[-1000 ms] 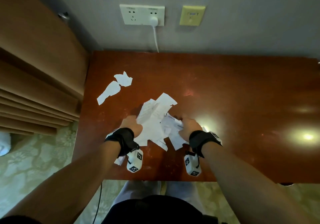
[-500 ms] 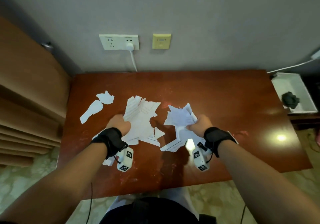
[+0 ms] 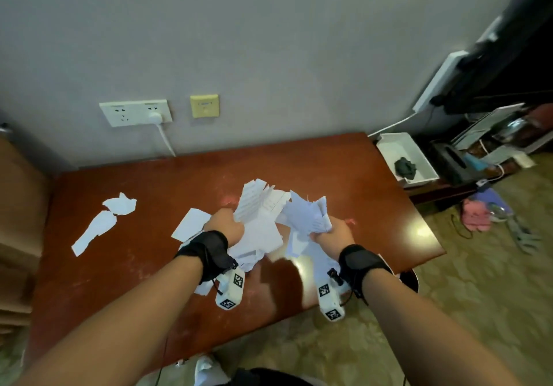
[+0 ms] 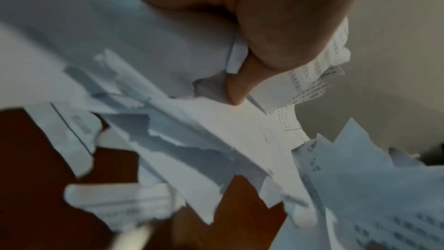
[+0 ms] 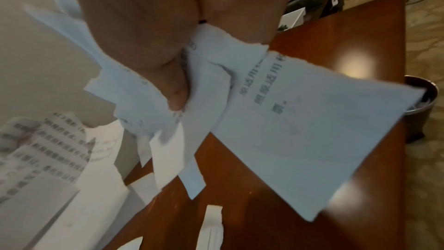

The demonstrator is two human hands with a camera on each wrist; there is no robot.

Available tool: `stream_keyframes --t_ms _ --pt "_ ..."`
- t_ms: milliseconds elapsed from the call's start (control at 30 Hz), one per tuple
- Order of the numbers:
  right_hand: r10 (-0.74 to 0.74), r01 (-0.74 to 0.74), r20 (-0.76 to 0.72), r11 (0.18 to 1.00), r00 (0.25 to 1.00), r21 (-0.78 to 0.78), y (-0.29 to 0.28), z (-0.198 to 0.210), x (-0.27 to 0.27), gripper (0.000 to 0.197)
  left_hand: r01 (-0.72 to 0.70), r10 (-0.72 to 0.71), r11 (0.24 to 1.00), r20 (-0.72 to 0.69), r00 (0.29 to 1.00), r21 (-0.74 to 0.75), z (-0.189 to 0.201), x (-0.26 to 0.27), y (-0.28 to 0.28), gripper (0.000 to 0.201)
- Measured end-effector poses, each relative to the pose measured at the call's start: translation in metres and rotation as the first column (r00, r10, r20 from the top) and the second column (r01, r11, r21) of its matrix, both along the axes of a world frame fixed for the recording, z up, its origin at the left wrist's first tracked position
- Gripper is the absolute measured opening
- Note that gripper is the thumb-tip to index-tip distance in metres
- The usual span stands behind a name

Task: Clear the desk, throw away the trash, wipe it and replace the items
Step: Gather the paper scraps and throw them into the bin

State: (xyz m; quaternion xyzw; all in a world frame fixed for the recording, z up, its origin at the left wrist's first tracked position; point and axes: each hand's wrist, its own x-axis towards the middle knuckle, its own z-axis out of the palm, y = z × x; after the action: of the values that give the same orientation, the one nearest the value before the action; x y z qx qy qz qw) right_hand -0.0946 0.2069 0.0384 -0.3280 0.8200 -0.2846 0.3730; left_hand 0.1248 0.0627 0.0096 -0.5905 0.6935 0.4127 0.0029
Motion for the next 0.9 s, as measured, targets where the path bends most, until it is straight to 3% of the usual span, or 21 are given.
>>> stream_keyframes --t_ms 267,433,667,900 --pt "-0.108 0.105 -0.027 0.990 0.994 -0.090 0.103 0.031 -0.112 0.027 0.227 -0.229 0.966 0.004 0.973 -0.120 0.032 -0.141 0.082 0.008" --pt "-0.184 0.177 -0.077 0.980 0.980 -0.094 0.188 0.032 -0.217 0.007 0.260 -0.269 0.959 -0.066 0.961 -0.115 0.040 -0.260 0.161 0.012" --pt "-0.288 0.281 -0.022 0.946 0.958 -0.161 0.289 0.036 -0.329 0.009 0.319 -0.328 0.944 -0.113 0.938 -0.089 0.051 -0.391 0.247 0.012" --pt "-0.415 0.417 0.040 0.901 0.909 -0.118 0.335 0.002 -0.432 0.015 0.400 -0.402 0.915 -0.119 0.908 -0.043 0.020 -0.520 0.282 0.012"
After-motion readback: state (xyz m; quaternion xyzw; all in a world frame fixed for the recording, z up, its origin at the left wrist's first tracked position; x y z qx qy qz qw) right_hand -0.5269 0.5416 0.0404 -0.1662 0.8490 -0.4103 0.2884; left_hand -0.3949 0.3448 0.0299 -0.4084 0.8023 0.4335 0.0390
